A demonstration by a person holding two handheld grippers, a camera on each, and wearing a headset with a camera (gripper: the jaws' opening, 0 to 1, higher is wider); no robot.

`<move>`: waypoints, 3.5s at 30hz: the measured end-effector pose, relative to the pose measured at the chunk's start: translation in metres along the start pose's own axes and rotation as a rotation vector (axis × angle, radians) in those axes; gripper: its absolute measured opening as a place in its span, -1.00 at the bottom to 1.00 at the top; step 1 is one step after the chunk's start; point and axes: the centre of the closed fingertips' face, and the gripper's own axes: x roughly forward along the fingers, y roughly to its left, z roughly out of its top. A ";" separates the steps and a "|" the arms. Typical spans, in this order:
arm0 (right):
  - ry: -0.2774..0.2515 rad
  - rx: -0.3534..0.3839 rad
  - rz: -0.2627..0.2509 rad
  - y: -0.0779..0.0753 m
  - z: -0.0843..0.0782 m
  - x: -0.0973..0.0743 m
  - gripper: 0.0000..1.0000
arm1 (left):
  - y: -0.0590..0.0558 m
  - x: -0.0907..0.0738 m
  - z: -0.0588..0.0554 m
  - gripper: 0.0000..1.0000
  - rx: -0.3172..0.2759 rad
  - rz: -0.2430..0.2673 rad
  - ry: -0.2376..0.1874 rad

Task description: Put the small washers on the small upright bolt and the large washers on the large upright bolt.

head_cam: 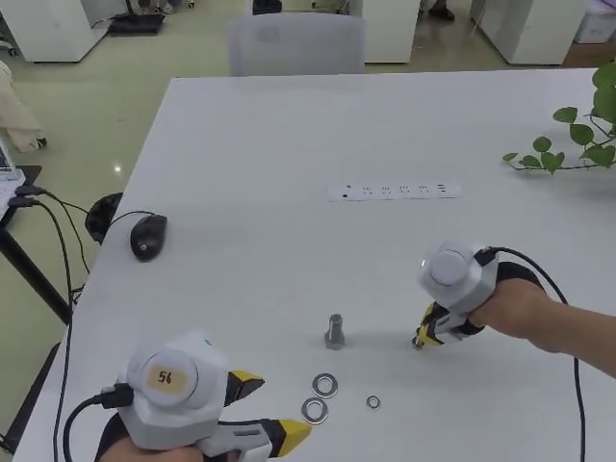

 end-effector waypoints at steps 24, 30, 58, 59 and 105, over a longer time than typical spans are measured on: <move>-0.084 -0.013 -0.088 -0.006 0.004 -0.024 -0.51 | -0.005 0.006 0.002 -0.01 0.016 -0.018 0.012; -0.120 -0.014 -0.119 -0.001 0.004 -0.040 -0.51 | -0.005 0.005 0.003 -0.01 0.021 -0.016 0.011; -0.171 0.043 -0.025 0.085 -0.014 -0.020 -0.53 | -0.007 0.005 0.005 -0.01 0.029 -0.015 0.007; -0.174 0.047 -0.019 0.086 -0.011 -0.017 -0.53 | -0.007 0.005 0.005 -0.01 0.029 -0.014 0.007; -0.096 -0.268 0.082 0.120 0.029 0.038 -0.71 | -0.010 0.006 0.008 -0.01 0.031 -0.019 0.003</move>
